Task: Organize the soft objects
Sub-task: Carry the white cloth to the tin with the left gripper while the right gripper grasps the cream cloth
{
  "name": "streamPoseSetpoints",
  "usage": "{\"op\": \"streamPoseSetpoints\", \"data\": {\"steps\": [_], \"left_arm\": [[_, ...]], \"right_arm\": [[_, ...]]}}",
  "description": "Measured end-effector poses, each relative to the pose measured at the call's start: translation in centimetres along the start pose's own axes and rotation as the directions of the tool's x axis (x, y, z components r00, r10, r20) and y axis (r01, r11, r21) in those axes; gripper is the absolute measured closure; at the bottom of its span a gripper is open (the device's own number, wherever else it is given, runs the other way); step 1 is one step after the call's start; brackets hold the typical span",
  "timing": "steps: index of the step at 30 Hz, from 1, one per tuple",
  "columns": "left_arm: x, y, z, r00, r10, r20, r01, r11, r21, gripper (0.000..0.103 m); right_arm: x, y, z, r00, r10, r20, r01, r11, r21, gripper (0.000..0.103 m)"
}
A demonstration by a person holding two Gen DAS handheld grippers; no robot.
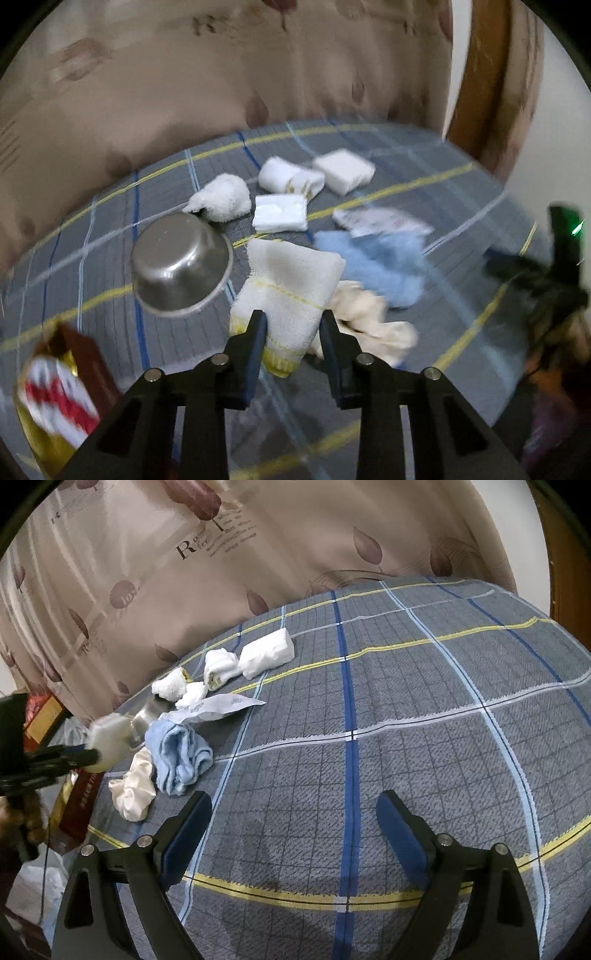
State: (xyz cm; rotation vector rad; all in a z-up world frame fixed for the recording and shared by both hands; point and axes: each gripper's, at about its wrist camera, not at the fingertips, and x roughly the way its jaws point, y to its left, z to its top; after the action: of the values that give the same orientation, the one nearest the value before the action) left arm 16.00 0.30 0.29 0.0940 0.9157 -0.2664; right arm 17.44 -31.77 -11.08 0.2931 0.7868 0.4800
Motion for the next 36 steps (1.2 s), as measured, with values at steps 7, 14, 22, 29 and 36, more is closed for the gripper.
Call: {"op": "streamPoseSetpoints", "data": {"steps": [7, 14, 22, 29, 36], "left_arm": [[-6.7, -1.7, -2.6, 0.989, -0.025, 0.148, 0.050, 0.985, -0.163, 0.073], [-11.8, -0.2, -5.6, 0.977, 0.006, 0.213, 0.056, 0.958, -0.283, 0.073], [-16.5, 3.6, -9.5, 0.965, 0.111, 0.238, -0.012, 0.925, -0.381, 0.073], [-18.6, 6.6, -12.3, 0.951, 0.186, 0.247, -0.062, 0.897, -0.437, 0.073], [-18.7, 9.5, -13.7, 0.947, 0.228, 0.225, -0.097, 0.874, -0.477, 0.073]], "right_arm": [[-1.2, 3.9, -0.6, 0.996, 0.084, -0.033, -0.086, 0.993, -0.075, 0.014], [0.2, 14.5, -0.4, 0.962, 0.213, -0.173, -0.254, 0.931, -0.263, 0.018], [7.0, 19.2, 0.0, 0.951, 0.126, -0.283, -0.214, 0.927, -0.308, 0.026], [10.3, 19.5, -0.1, 0.944, 0.008, -0.329, -0.113, 0.947, -0.301, 0.040], [10.7, 19.9, 0.1, 0.954, -0.036, -0.297, -0.075, 0.933, -0.352, 0.093]]}}
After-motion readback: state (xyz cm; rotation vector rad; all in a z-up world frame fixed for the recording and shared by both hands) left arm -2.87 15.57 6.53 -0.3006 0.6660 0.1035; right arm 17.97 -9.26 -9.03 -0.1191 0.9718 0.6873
